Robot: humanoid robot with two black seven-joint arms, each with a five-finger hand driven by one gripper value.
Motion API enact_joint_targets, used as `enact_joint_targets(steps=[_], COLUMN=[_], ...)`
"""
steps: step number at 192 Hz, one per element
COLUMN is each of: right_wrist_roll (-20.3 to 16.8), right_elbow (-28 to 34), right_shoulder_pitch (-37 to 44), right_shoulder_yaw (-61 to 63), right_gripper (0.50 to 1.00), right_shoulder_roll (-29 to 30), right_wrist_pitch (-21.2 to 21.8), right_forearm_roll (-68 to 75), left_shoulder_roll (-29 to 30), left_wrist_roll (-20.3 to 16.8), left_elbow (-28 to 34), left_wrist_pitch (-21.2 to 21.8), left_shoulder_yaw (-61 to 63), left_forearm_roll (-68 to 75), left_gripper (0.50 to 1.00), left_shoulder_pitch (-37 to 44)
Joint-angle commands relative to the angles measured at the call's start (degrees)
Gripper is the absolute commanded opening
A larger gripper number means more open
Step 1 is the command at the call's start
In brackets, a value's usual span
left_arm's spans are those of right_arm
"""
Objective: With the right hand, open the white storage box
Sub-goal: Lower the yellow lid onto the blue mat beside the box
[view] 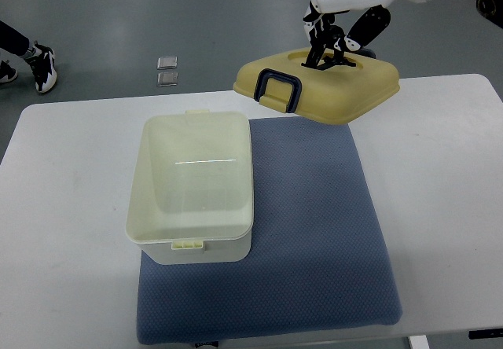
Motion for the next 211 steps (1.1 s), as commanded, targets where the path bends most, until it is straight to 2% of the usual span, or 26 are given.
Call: enact_joint_targets(steps=[1,21,55,95,211], right_wrist_roll=[0.0,0.0,0.0,0.0,0.0], right_elbow=[-1.2,-2.5,-6.8,-12.4,-12.4], right_shoulder_pitch=[-0.8,-1.8,-5.4,-9.1,-13.0], right_shoulder_yaw=[-4.4,-6.9,-7.5,-8.2,-8.1], right_gripper=[0.500,0.500,0.500,0.500,0.500], right_shoulder_roll=[0.1,0.2,1.0,3.7,9.1], right_wrist_pitch=[-5.4,-8.4,-11.3,-12.7,-13.4], right_forearm_roll=[-0.1,-0.2,-0.3,-0.3,-0.3], left_shoulder_roll=[0.0,0.0,0.0,0.0,0.0], left_wrist_roll=[0.0,0.0,0.0,0.0,0.0], left_elbow=[0.0,0.0,0.0,0.0,0.0], left_wrist_pitch=[0.0,0.0,0.0,0.0,0.0], left_shoulder_yaw=[0.0,0.0,0.0,0.0,0.0], left_forearm_roll=[0.0,0.0,0.0,0.0,0.0], left_gripper=[1.000,1.000,1.000,1.000,1.000], left_shoulder_pitch=[0.0,0.0,0.0,0.0,0.0])
